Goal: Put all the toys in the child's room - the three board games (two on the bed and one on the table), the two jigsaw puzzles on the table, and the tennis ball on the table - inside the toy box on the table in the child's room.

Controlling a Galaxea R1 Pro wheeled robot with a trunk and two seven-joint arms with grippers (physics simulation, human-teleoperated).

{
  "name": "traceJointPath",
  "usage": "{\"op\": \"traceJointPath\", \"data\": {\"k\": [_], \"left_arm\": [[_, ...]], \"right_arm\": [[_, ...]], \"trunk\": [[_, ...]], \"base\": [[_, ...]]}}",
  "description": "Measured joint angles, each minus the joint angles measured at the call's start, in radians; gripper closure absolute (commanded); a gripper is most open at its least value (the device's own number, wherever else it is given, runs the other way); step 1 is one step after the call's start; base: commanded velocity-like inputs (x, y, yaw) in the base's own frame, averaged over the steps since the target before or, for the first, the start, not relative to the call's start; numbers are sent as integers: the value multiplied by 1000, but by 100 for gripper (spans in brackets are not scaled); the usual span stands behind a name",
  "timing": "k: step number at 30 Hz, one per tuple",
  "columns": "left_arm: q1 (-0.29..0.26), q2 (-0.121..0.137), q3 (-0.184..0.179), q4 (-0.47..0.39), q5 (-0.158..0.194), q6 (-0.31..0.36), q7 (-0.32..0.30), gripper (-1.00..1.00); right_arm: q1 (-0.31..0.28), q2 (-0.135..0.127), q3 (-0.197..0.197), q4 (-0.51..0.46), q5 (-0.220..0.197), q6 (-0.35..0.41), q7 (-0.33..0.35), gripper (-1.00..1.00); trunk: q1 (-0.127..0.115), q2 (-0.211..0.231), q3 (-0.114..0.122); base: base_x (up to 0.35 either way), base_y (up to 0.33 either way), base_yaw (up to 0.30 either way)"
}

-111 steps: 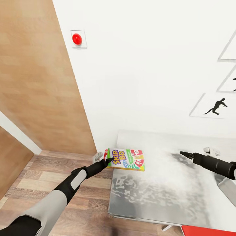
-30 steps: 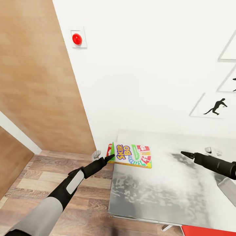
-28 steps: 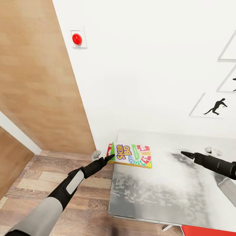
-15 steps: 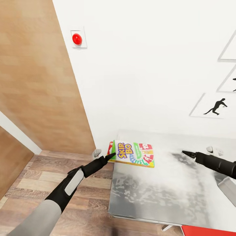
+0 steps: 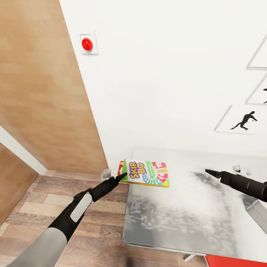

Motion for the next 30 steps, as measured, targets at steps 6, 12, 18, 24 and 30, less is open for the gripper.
{"op": "traceJointPath", "data": {"k": [6, 12, 18, 24, 30], "left_arm": [[0, 0, 0, 0, 0, 0, 0, 100], [0, 0, 0, 0, 0, 0, 0, 100], [0, 0, 0, 0, 0, 0, 0, 100], [17, -7, 28, -12, 22, 32, -33, 100], [23, -10, 59, -32, 33, 72, -72, 100]], "right_arm": [[0, 0, 0, 0, 0, 0, 0, -100], [0, 0, 0, 0, 0, 0, 0, -100], [0, 0, 0, 0, 0, 0, 0, -100], [0, 3, 21, 2, -6, 3, -27, -100], [1, 3, 33, -6, -8, 3, -35, -100]], "trunk": [[0, 0, 0], [0, 0, 0], [0, 0, 0], [0, 0, 0], [0, 0, 0]], "base": [[0, 0, 0], [0, 0, 0], [0, 0, 0], [0, 0, 0], [0, 0, 0]]}}
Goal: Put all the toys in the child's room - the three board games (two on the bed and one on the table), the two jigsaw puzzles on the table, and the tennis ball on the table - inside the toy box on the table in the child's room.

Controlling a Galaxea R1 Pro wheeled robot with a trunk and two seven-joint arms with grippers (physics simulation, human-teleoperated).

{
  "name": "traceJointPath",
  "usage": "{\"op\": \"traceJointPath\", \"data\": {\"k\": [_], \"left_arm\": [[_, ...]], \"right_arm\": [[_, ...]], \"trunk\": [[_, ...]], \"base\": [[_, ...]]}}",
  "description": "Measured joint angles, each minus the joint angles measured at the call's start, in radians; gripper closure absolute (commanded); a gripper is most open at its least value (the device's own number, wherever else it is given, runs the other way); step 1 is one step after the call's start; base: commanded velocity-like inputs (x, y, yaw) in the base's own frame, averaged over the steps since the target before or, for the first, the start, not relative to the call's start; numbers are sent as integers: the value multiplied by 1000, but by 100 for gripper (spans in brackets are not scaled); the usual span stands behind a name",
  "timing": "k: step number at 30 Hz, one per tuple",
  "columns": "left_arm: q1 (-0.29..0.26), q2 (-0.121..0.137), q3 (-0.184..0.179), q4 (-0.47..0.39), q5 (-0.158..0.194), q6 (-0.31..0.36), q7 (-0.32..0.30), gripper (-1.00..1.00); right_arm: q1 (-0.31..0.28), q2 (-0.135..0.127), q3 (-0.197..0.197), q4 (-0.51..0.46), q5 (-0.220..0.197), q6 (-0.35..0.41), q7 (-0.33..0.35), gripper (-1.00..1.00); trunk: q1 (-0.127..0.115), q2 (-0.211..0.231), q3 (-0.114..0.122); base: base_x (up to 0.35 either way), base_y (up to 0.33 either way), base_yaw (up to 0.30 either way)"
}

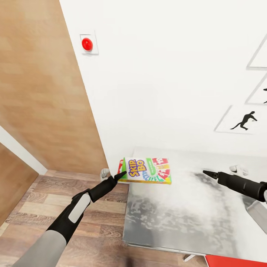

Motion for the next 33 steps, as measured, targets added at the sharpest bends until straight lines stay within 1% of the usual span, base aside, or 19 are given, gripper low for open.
{"op": "traceJointPath", "data": {"k": [4, 5, 8, 26, 33], "left_arm": [[1, 0, 4, -3, 1, 27, -26, 100], [1, 0, 4, -3, 1, 54, -35, 100], [1, 0, 7, -5, 1, 67, -37, 100], [-3, -1, 7, -8, 2, 88, -38, 100], [-2, -1, 7, -29, 3, 103, -36, 100]], "right_arm": [[0, 0, 2, -2, 0, 0, 0, -100], [0, 0, 2, -3, 0, 0, 0, -100], [0, -2, 3, -5, 0, 0, 0, -100], [0, -6, -1, -12, 0, 0, 0, -100], [0, -5, -3, -13, -1, 0, 0, -100]], "trunk": [[0, 0, 0], [0, 0, 0], [0, 0, 0], [0, 0, 0], [0, 0, 0]], "base": [[0, 0, 0], [0, 0, 0], [0, 0, 0], [0, 0, 0], [0, 0, 0]]}}
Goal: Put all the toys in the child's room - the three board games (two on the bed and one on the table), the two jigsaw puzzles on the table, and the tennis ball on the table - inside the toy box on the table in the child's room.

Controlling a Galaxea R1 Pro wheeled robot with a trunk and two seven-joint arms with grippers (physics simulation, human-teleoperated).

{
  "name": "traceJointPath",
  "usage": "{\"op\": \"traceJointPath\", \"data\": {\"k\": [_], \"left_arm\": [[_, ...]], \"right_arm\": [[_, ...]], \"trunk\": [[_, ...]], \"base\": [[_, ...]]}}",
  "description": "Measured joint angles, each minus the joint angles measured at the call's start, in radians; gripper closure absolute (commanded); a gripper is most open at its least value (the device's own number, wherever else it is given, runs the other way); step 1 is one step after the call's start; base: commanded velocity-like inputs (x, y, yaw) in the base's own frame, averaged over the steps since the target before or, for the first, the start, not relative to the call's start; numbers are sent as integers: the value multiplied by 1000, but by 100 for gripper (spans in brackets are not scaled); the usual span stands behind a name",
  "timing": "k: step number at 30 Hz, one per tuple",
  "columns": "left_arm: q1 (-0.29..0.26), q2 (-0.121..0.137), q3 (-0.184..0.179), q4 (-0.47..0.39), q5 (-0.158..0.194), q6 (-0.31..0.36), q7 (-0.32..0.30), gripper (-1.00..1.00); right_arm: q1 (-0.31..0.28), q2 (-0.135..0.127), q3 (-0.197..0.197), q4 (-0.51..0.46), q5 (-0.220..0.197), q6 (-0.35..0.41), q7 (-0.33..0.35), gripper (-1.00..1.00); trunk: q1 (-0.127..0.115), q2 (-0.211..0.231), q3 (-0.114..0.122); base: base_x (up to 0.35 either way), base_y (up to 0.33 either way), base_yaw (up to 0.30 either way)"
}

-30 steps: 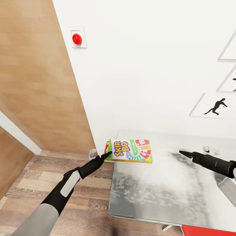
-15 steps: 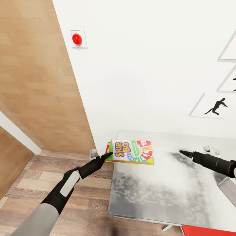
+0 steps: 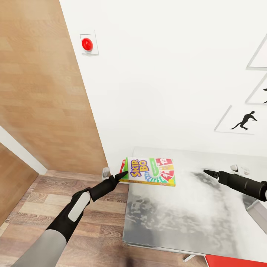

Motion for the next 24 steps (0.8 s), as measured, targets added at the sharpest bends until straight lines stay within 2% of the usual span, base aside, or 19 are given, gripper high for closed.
{"op": "traceJointPath", "data": {"k": [18, 24], "left_arm": [[14, -1, 1, -57, -5, 1, 9, 100], [32, -1, 2, -105, -1, -3, 64, 100]], "right_arm": [[1, 2, 6, -19, 1, 0, 0, -100], [2, 1, 6, -20, 1, 0, 0, -100]], "trunk": [[0, 0, 12], [0, 0, 21]], "base": [[0, 0, 0], [0, 0, 0]]}}
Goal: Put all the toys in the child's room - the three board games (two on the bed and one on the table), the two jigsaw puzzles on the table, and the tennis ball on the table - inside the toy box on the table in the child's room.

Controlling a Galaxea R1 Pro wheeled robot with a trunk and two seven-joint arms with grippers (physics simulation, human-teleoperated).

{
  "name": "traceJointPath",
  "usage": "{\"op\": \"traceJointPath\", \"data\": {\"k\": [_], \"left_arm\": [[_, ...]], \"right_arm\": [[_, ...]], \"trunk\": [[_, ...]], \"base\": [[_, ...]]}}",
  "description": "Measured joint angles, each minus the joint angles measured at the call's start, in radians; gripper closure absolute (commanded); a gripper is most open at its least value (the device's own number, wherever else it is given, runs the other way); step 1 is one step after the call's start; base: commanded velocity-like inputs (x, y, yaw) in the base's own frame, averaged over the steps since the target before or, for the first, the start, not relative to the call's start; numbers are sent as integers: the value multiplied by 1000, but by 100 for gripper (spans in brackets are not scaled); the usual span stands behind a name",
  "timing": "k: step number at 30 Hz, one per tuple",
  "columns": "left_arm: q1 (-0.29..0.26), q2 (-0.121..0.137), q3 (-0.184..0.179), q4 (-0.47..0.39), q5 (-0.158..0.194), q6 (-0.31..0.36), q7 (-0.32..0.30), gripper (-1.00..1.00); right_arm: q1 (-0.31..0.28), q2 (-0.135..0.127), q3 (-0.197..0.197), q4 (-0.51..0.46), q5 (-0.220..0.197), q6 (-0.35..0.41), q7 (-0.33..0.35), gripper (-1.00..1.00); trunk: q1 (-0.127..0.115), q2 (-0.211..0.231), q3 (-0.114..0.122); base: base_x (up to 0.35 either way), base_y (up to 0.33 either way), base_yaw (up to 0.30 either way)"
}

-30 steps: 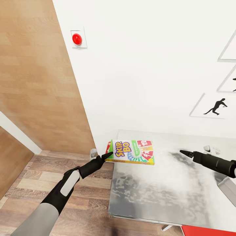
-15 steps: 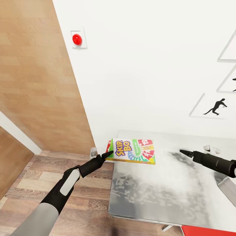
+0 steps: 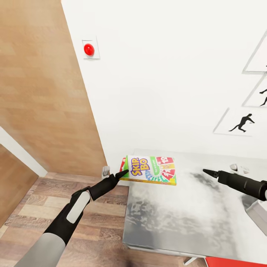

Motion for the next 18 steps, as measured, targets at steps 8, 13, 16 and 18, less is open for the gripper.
{"op": "traceJointPath", "data": {"k": [8, 13, 16, 18], "left_arm": [[33, 0, 2, -67, 4, -7, 23, 100], [56, -1, 3, -132, 3, -12, 45, 100], [68, -2, 4, -163, 1, -14, 67, 100], [74, -2, 4, -178, 2, -15, 82, 100]], "right_arm": [[1, -4, -2, -1, -1, 0, 3, -100], [5, -25, -9, -1, -1, 0, 49, -100], [6, -44, -13, -1, 0, 0, 92, -100], [6, -55, -15, -1, 0, 0, 114, -100]], "trunk": [[0, 0, 13], [0, 0, 21], [0, 0, 26], [0, 0, 29]], "base": [[0, 0, 0], [0, 0, 0], [0, 0, 0], [0, 0, 0]]}}
